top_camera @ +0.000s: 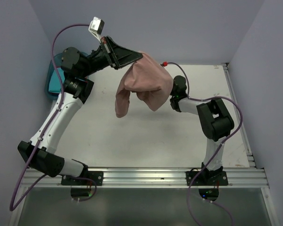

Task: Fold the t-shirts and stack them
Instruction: Flatten out the tshirt

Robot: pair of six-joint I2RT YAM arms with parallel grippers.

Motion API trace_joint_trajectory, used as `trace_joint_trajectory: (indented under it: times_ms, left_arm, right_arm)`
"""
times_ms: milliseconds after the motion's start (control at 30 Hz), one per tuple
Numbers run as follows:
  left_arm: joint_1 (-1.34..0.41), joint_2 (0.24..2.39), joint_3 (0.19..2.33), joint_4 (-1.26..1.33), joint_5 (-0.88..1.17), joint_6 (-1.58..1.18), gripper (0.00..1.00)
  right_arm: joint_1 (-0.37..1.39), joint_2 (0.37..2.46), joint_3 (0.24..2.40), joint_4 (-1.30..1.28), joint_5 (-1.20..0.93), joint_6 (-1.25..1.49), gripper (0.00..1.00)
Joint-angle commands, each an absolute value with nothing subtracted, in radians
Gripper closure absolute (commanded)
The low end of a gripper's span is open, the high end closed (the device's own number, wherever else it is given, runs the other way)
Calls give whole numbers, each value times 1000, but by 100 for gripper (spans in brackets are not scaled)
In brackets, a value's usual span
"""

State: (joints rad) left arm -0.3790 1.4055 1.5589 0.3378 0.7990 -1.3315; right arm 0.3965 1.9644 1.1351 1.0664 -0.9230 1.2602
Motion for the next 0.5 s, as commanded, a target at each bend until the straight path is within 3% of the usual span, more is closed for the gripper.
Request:
trace_joint_trajectory:
  times_ms: [0, 33, 133, 167, 267, 467]
  left_arm:
    - [-399, 1396, 1568, 426, 782, -1359, 100]
    - [-400, 1394, 1565, 423, 782, -1359, 100]
    - [-400, 1391, 1551, 423, 782, -1361, 100]
    - [-400, 1385, 1545, 426, 782, -1362, 100]
    - [-402, 1373, 1519, 436, 784, -1365, 100]
    - [-384, 1394, 1511, 307, 788, -1230, 100]
  right_arm:
    - [408, 1970, 1186, 1120, -910, 1235, 16]
    - [408, 1968, 1186, 1123, -910, 1235, 16]
    - [410, 1957, 1180, 1124, -905, 1235, 37]
    - [408, 1954, 1172, 1124, -904, 1230, 61]
    - [408, 1933, 1145, 1108, -897, 1200, 100]
    - [414, 1812, 1056, 1007, -913, 1083, 100]
